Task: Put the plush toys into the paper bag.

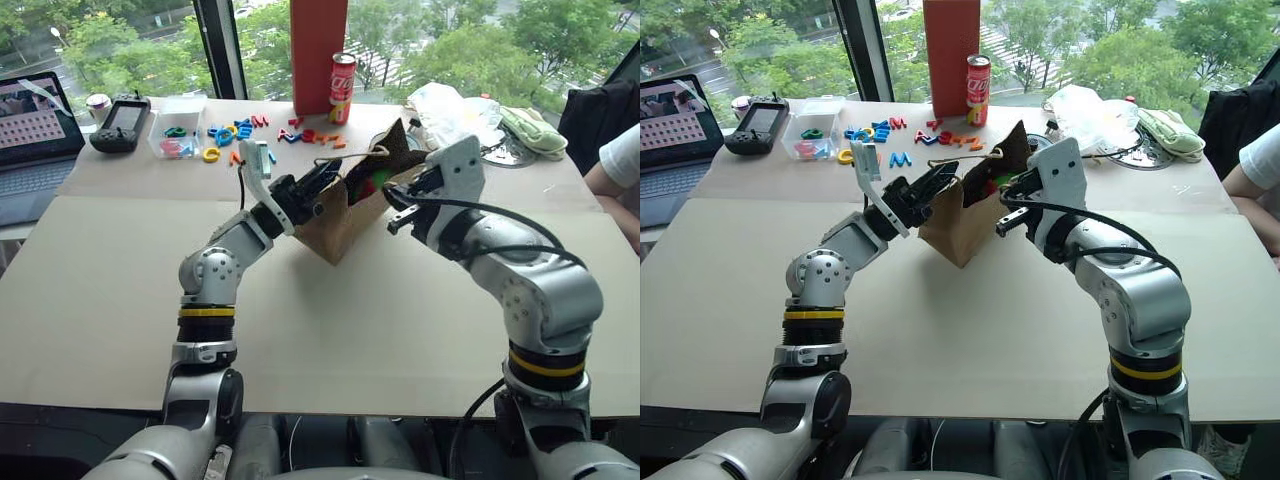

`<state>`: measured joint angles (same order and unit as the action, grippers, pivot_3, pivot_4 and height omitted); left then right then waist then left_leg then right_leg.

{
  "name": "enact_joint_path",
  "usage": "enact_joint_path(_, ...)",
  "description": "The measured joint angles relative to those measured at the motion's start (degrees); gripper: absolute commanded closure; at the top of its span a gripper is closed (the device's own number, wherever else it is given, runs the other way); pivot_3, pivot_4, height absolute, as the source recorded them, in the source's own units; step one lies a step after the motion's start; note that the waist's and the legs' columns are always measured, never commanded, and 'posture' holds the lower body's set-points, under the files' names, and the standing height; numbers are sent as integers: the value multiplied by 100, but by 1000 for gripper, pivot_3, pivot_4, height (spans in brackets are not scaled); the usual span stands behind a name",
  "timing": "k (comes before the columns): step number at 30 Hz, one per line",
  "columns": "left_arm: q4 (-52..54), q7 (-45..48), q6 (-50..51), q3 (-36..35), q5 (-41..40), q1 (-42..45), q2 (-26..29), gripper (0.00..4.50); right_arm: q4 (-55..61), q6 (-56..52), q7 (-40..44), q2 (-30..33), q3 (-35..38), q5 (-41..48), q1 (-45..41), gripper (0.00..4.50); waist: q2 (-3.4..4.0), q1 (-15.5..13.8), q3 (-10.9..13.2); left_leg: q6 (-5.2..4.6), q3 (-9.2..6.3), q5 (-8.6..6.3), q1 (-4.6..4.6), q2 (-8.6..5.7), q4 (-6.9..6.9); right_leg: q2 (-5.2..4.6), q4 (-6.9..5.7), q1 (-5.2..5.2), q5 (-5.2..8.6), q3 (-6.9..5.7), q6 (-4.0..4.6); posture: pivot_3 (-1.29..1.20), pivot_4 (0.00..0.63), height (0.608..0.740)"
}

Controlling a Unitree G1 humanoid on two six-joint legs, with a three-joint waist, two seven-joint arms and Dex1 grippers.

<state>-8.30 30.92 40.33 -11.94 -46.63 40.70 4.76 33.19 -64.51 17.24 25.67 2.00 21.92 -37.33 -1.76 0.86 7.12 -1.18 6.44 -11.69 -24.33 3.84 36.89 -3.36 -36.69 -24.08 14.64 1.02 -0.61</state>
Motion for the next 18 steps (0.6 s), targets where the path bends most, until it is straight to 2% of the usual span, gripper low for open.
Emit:
enact_joint_path(5,1,0,126,43,4,-193,78,4500,112,-397,113,285,-579,5,134,4444,0,-6,0,0,2,0,-2,-2,1,-2,3,0,0,1,0,0,150,740)
enact_joint_path(14,-86,22,120,62,65,-209,180,4500,-120,-605,-23,249,-652,-64,254,4444,0,-13,0,0,2,0,-2,-2,2,-3,3,0,0,0,0,0,150,740)
enact_joint_path(15,-106,56,114,76,93,-201,203,4032,-154,-605,-47,248,-647,-79,254,3988,0,-13,0,0,2,0,-3,-2,2,-3,3,0,0,0,0,0,150,740)
enact_joint_path(17,-130,104,111,84,146,-202,226,3741,-162,-605,-80,245,-621,-92,253,3638,0,-13,0,0,2,0,-3,-2,1,-3,2,-1,0,0,0,0,150,740)
enact_joint_path(18,-130,136,111,90,153,-202,234,3391,-163,-605,-107,238,-580,-93,251,3310,0,-13,0,0,2,0,-5,-2,1,-3,3,-3,0,0,0,0,150,740)
